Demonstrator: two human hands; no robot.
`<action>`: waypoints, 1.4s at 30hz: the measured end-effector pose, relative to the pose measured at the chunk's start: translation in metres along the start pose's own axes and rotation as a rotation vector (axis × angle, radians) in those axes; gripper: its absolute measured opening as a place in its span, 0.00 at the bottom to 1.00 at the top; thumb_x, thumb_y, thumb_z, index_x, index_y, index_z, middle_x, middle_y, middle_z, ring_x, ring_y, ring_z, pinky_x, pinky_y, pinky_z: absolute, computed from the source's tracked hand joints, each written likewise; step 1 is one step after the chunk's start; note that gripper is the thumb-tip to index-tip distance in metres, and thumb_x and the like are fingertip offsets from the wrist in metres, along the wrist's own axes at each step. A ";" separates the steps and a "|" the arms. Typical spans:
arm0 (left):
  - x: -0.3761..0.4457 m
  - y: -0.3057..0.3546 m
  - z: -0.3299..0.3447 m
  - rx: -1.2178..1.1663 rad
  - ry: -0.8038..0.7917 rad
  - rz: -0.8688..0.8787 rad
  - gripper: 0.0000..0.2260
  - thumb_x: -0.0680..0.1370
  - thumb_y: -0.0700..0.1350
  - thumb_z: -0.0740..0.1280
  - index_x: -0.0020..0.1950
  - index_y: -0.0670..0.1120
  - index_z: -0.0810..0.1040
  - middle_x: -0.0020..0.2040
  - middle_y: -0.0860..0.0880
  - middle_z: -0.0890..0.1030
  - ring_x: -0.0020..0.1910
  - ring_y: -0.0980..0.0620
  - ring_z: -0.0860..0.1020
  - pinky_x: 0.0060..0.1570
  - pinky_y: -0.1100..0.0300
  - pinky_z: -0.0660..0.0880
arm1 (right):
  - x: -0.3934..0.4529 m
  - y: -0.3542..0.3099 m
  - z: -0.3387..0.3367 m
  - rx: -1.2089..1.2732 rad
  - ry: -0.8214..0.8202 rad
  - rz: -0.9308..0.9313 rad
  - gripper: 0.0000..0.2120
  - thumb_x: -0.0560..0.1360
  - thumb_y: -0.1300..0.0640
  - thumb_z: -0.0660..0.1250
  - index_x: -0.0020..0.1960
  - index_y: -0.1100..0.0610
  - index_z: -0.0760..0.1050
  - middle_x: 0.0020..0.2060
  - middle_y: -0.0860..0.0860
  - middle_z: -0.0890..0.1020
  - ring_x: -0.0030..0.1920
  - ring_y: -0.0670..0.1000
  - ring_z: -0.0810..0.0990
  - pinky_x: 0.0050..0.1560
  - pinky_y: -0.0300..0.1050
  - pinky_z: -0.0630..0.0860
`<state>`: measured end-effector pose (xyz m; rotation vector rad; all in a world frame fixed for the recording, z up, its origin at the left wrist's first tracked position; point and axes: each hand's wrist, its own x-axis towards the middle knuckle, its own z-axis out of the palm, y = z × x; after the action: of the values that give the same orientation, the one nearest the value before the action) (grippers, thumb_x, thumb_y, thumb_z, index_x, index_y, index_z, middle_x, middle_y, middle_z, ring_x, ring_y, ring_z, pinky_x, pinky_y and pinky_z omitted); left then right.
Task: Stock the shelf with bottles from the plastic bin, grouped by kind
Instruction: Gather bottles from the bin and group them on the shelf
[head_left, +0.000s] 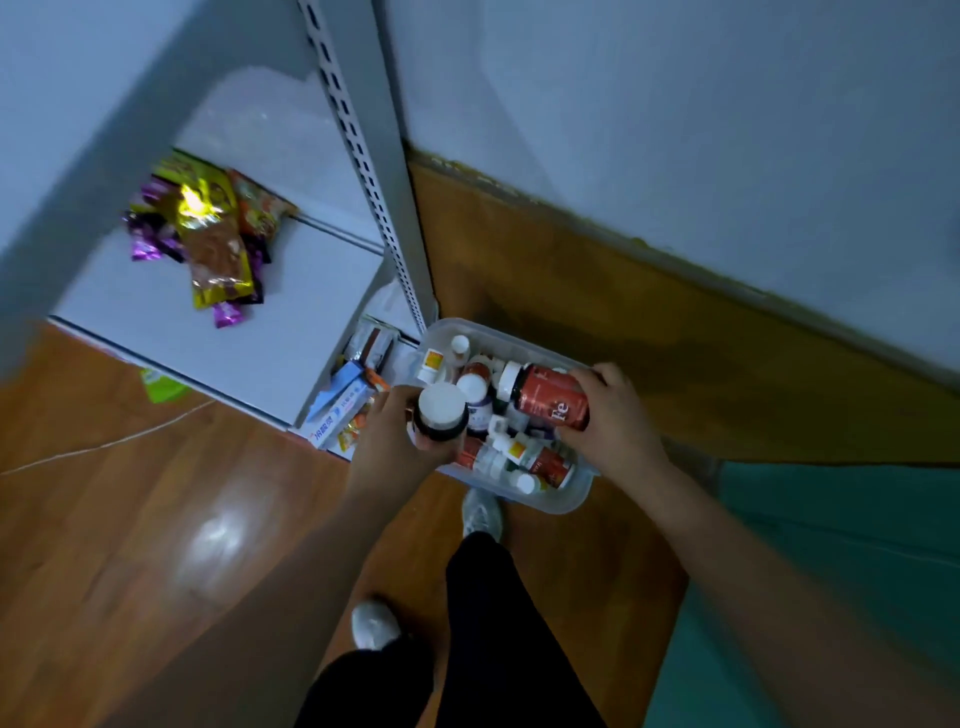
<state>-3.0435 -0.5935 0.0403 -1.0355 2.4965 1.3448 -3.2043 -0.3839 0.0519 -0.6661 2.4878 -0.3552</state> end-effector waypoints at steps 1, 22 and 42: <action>-0.011 0.005 -0.013 -0.040 0.012 0.003 0.29 0.65 0.56 0.80 0.62 0.55 0.71 0.58 0.55 0.76 0.56 0.56 0.74 0.51 0.60 0.72 | -0.011 -0.011 -0.004 0.042 0.003 -0.014 0.35 0.70 0.50 0.76 0.73 0.52 0.65 0.66 0.51 0.66 0.68 0.53 0.67 0.68 0.52 0.70; -0.310 -0.106 -0.325 -1.045 0.599 -0.060 0.10 0.79 0.40 0.66 0.60 0.46 0.76 0.55 0.43 0.81 0.51 0.46 0.80 0.53 0.52 0.77 | -0.212 -0.408 0.018 0.442 -0.183 -0.595 0.30 0.70 0.47 0.77 0.65 0.47 0.64 0.53 0.44 0.79 0.51 0.39 0.79 0.45 0.34 0.78; -0.199 -0.109 -0.550 -1.422 0.817 -0.128 0.11 0.81 0.51 0.61 0.56 0.45 0.74 0.42 0.43 0.82 0.36 0.47 0.82 0.36 0.54 0.78 | -0.064 -0.689 -0.048 0.827 -0.153 -0.712 0.21 0.71 0.52 0.77 0.59 0.47 0.72 0.48 0.47 0.82 0.48 0.50 0.82 0.47 0.44 0.78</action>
<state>-2.7133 -0.9584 0.3744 -2.1937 1.2900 3.1833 -2.9187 -0.9260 0.3767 -1.1060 1.6364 -1.4190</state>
